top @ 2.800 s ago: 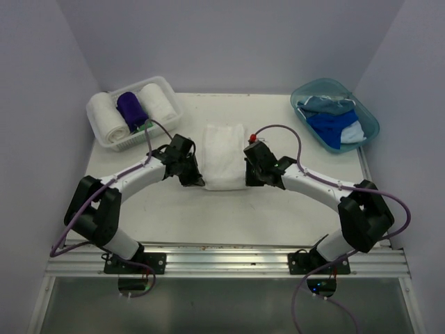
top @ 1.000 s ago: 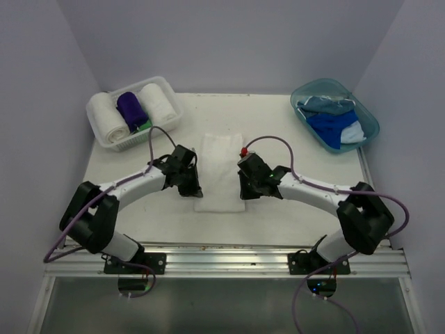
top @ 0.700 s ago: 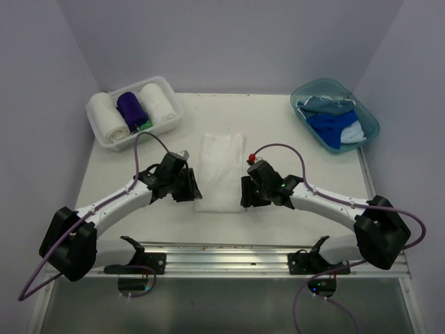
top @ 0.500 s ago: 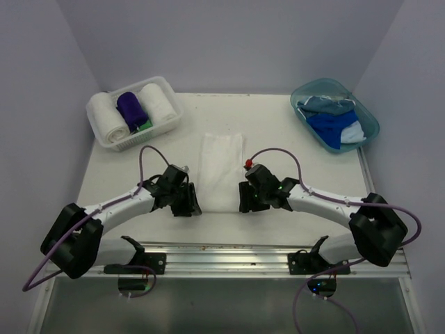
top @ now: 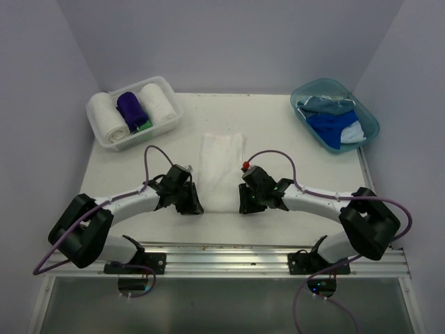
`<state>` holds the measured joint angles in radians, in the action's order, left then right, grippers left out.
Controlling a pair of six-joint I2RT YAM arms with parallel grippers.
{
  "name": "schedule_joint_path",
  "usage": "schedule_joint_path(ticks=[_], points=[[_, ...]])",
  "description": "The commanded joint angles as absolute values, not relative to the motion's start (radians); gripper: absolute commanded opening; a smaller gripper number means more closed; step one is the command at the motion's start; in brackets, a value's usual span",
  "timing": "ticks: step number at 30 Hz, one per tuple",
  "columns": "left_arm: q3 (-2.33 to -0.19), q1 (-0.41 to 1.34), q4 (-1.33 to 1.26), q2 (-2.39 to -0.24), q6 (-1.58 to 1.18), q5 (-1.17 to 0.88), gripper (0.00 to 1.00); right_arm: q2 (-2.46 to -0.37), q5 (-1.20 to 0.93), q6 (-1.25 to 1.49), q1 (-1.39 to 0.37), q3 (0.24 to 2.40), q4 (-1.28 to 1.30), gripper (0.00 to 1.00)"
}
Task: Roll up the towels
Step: Roll the towel
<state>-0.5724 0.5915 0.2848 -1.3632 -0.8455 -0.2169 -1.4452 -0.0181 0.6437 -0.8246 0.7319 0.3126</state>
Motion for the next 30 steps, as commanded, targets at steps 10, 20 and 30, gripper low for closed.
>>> schedule_joint_path(ticks=[10,20,30], points=[[-0.640,0.597,0.310,-1.376,-0.864,-0.135,0.00,-1.467,0.018,0.669,-0.831,0.759,0.270,0.00],[-0.801,0.597,0.434,-1.330,-0.861,-0.121,0.00,-1.413,0.115,0.620,-0.831,0.868,0.367,0.00],[-0.931,0.505,0.446,-1.430,-0.853,-0.175,0.00,-1.509,0.175,0.555,-0.785,1.020,0.402,0.00]])
